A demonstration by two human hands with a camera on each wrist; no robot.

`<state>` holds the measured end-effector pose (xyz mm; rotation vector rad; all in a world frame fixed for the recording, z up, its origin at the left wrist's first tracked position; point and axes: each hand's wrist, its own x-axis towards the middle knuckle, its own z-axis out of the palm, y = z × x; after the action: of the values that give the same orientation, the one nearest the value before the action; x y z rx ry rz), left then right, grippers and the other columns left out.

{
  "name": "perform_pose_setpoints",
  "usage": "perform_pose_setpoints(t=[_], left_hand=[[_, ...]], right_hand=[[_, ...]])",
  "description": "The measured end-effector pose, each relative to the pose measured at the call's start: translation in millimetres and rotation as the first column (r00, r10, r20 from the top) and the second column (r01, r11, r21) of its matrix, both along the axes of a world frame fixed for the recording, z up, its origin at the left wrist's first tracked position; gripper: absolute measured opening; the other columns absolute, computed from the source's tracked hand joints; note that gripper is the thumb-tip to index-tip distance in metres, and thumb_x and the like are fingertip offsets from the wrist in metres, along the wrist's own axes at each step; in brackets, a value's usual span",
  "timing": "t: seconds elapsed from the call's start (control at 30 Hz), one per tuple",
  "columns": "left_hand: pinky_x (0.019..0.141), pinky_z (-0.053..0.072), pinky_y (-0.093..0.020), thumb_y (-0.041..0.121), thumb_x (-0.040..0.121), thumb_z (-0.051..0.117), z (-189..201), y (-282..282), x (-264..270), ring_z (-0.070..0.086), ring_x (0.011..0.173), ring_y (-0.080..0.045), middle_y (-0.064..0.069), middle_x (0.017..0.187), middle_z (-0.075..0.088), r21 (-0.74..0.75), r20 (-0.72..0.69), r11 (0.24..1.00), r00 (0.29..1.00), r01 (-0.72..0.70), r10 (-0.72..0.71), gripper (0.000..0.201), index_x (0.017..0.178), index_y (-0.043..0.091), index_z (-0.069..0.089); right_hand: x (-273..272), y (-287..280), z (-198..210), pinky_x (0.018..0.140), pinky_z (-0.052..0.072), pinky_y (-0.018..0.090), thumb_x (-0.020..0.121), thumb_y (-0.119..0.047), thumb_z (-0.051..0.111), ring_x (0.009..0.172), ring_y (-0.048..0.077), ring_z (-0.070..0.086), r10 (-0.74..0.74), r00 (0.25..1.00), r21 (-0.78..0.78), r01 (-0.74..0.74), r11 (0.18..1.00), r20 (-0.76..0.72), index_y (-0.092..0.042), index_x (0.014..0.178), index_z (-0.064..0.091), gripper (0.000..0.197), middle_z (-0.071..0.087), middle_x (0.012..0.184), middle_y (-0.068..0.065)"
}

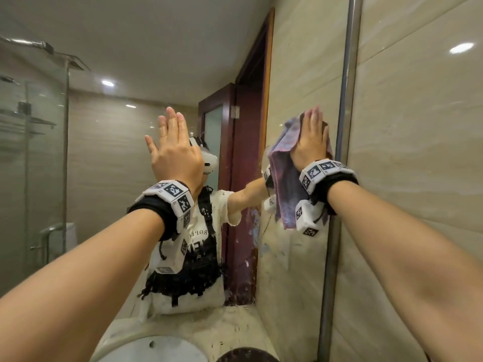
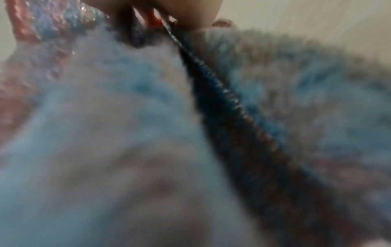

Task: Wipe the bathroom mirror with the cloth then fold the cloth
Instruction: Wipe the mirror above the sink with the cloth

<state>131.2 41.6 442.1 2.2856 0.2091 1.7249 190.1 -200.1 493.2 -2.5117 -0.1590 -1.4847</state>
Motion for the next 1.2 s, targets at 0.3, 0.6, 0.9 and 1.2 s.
perform_pose_setpoints(t=[0.3, 0.6, 0.9, 1.2], left_hand=[[0.117, 0.013, -0.048, 0.022, 0.094, 0.036, 0, 4, -10, 0.010, 0.146, -0.020, -0.004, 0.158, 0.008, 0.035, -0.015, 0.999, 1.000, 0.019, -0.019, 0.059, 0.149, 0.014, 0.016], [0.117, 0.016, -0.045, 0.021, 0.094, 0.034, 2, 10, -14, 0.011, 0.145, -0.018, -0.002, 0.158, 0.010, 0.060, -0.040, 0.998, 0.999, 0.029, -0.027, 0.057, 0.149, 0.016, 0.017], [0.117, 0.014, -0.046, 0.023, 0.093, 0.034, -7, 10, -10, 0.009, 0.146, -0.020, -0.003, 0.158, 0.010, 0.112, -0.047, 0.994, 0.999, 0.001, 0.004, 0.060, 0.149, 0.014, 0.015], [0.117, 0.013, -0.047, 0.017, 0.091, 0.040, -25, 11, -8, 0.012, 0.145, -0.021, -0.004, 0.157, 0.013, 0.145, -0.029, 0.989, 0.999, 0.029, -0.025, 0.061, 0.148, 0.012, 0.019]], right_hand=[[-27, 122, 28, 0.116, -0.010, 0.043, 0.098, -0.025, 0.029, 0.144, 0.023, -0.014, 0.290, 0.957, -0.208, -0.288, 0.935, -0.021, -0.009, 0.149, -0.004, 0.063, -0.014, 0.157, 0.011], [-12, 97, 18, 0.112, -0.014, 0.050, 0.087, -0.070, 0.021, 0.144, 0.024, -0.017, 0.198, 0.980, -0.069, -0.196, 0.978, 0.025, -0.010, 0.148, -0.012, 0.091, -0.019, 0.156, 0.008], [12, 0, 2, 0.115, -0.007, 0.056, 0.089, -0.066, 0.025, 0.145, 0.023, -0.013, 0.042, 0.999, 0.195, -0.039, 0.980, -0.009, -0.012, 0.148, -0.010, 0.088, -0.014, 0.157, 0.005], [-2, 59, -34, 0.114, -0.010, 0.051, 0.091, -0.062, 0.020, 0.145, 0.027, -0.011, 0.007, 0.998, -0.039, -0.005, 0.999, 0.056, -0.008, 0.148, -0.010, 0.084, -0.013, 0.157, 0.012]])
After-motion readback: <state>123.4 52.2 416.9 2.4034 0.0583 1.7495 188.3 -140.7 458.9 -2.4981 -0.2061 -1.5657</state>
